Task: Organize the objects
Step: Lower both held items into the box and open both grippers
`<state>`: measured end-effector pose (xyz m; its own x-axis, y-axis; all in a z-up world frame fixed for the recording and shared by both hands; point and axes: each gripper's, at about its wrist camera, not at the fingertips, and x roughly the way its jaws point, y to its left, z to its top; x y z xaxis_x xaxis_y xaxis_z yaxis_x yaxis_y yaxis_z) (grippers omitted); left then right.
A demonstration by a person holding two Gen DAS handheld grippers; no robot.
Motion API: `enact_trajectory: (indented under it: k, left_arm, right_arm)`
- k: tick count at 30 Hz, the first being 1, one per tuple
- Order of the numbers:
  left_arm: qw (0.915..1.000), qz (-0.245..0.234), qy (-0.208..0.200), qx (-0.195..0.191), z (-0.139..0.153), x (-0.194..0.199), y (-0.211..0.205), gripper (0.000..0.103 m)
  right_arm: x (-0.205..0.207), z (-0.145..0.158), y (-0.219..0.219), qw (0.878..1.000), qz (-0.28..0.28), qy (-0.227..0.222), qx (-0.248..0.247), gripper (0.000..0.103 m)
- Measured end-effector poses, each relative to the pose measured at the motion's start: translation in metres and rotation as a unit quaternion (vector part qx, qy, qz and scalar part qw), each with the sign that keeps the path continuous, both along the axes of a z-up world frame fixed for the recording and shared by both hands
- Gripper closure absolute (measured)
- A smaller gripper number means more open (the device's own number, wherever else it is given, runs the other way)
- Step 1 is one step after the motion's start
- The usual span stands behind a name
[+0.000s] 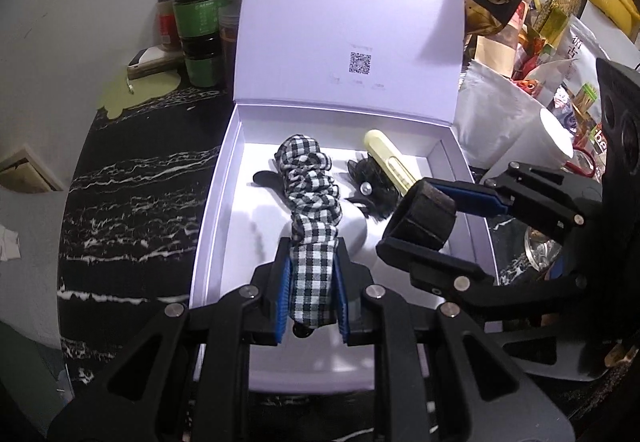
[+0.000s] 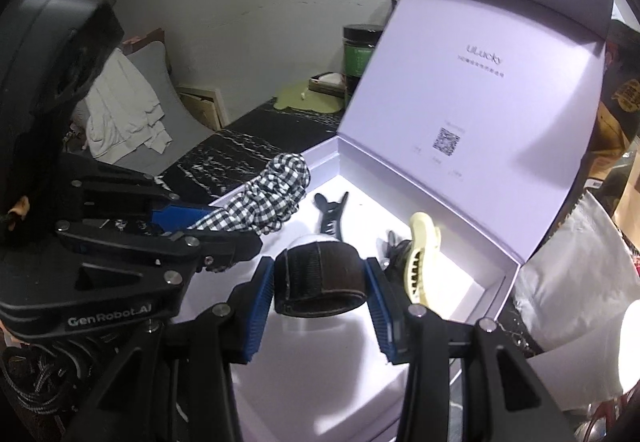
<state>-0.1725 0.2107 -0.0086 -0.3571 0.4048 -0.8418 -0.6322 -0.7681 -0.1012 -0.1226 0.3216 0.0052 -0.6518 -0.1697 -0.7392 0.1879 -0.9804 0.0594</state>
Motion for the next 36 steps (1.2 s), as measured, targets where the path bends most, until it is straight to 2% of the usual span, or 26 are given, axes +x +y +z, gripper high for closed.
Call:
enact_trajectory:
  k: [5,13,18,36]
  left_arm:
    - [0.9999,-0.006,-0.001,-0.011,-0.007,-0.013,0.012,0.086]
    - [0.9983,-0.024,0.004,-0.053,-0.02,-0.03,0.036,0.086]
    - [0.9984,-0.023,-0.005,-0.051,-0.025,-0.038,0.04,0.086]
    - [0.9981,-0.013,-0.018,-0.057,-0.031,-0.04,0.041,0.085]
  right_arm:
    - [-0.015,-0.008,0.009,1.0,-0.006,-0.012,-0.002,0.058]
    - [-0.04,-0.026,0.026,0.999,-0.024,-0.037,0.002,0.058]
    - [-0.044,-0.038,0.034,0.998,-0.039,-0.049,-0.003,0.057]
    - [-0.041,-0.037,0.038,0.998,-0.043,-0.046,-0.01,0.057]
